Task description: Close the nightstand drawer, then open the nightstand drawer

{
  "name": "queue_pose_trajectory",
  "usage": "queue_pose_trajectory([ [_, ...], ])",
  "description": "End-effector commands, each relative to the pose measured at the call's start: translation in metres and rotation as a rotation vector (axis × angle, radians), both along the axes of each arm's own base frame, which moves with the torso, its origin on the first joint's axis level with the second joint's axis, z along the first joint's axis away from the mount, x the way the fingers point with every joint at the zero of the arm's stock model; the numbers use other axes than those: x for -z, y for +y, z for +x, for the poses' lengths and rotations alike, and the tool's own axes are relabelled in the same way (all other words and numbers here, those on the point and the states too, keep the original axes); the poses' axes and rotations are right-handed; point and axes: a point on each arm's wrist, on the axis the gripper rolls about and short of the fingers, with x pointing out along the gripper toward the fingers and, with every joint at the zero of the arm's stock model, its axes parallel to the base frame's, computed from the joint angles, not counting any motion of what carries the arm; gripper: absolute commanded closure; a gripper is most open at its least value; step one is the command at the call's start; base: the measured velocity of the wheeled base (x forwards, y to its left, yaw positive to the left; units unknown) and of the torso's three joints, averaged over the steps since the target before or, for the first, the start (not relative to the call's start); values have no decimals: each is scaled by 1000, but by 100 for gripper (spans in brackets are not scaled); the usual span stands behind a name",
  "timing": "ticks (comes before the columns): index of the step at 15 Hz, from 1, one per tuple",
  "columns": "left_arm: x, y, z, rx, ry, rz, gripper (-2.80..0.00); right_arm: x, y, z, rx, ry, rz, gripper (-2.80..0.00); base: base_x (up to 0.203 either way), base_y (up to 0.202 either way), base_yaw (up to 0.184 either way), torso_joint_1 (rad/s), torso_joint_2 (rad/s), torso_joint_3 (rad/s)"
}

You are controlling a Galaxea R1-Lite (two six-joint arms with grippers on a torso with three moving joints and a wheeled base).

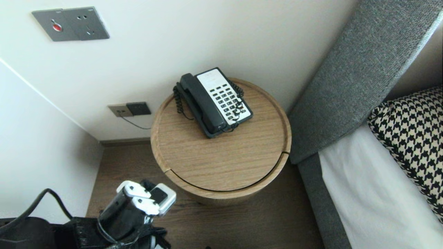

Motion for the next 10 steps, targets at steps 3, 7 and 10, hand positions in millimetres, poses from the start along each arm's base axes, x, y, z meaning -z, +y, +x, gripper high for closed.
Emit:
queue_pose_trajectory([
  [3,-12,46,-2,-220,-32,-95,0,0,0,0,0,-2,0,0,0,0,0,0,0,0],
  [7,-34,97,6,-496,-138,-189,0,0,0,0,0,-2,0,0,0,0,0,0,0,0],
  [10,-52,128,-12,-636,-233,-242,0,0,0,0,0,-2,0,0,0,0,0,0,0,0],
])
